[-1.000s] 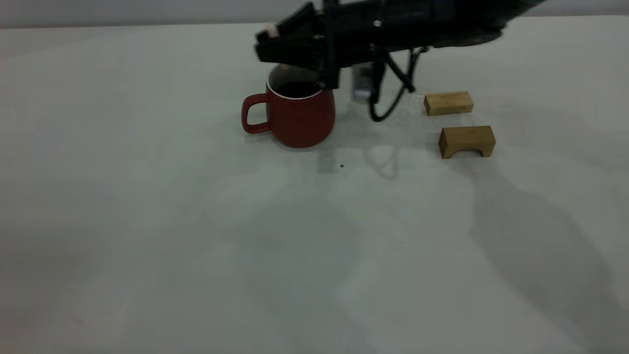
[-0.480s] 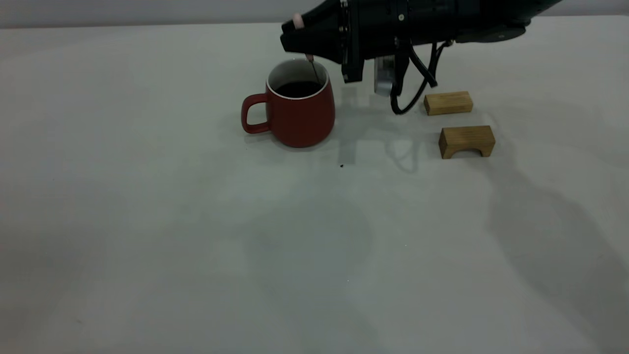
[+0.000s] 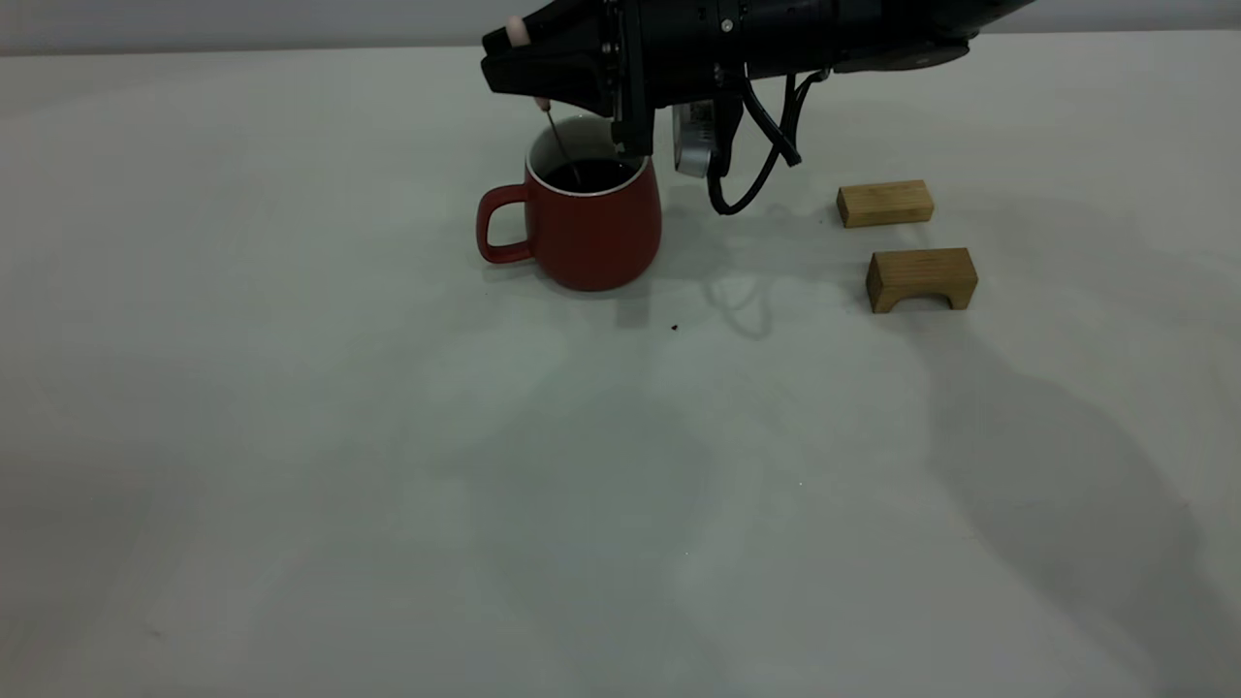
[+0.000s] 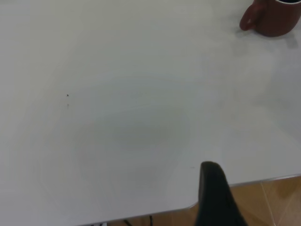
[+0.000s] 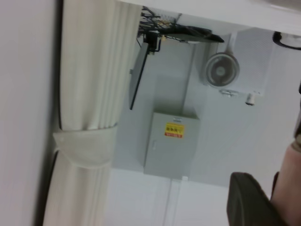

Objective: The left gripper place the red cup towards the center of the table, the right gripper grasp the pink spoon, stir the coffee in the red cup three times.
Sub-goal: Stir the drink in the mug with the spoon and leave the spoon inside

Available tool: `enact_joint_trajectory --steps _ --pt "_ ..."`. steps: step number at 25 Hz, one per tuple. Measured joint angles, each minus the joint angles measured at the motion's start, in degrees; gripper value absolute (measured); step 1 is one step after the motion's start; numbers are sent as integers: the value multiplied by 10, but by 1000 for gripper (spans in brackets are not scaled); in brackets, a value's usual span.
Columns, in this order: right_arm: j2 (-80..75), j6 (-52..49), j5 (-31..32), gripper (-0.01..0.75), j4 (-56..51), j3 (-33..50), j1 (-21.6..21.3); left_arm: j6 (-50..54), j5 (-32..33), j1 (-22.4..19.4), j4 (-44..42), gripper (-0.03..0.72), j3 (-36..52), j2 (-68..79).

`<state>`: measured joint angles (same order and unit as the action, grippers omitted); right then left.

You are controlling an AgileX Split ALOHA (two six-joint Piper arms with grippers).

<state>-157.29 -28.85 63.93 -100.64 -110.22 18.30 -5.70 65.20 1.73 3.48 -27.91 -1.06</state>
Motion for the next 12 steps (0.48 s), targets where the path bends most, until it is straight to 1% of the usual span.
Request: enact_joint_trajectory --steps 6,12 --pt "-2 -2 -22 118 0 -1 -21 0 0 0 0 502 0 0" --pt "-2 -4 -20 118 3 -1 -23 0 0 0 0 502 0 0"
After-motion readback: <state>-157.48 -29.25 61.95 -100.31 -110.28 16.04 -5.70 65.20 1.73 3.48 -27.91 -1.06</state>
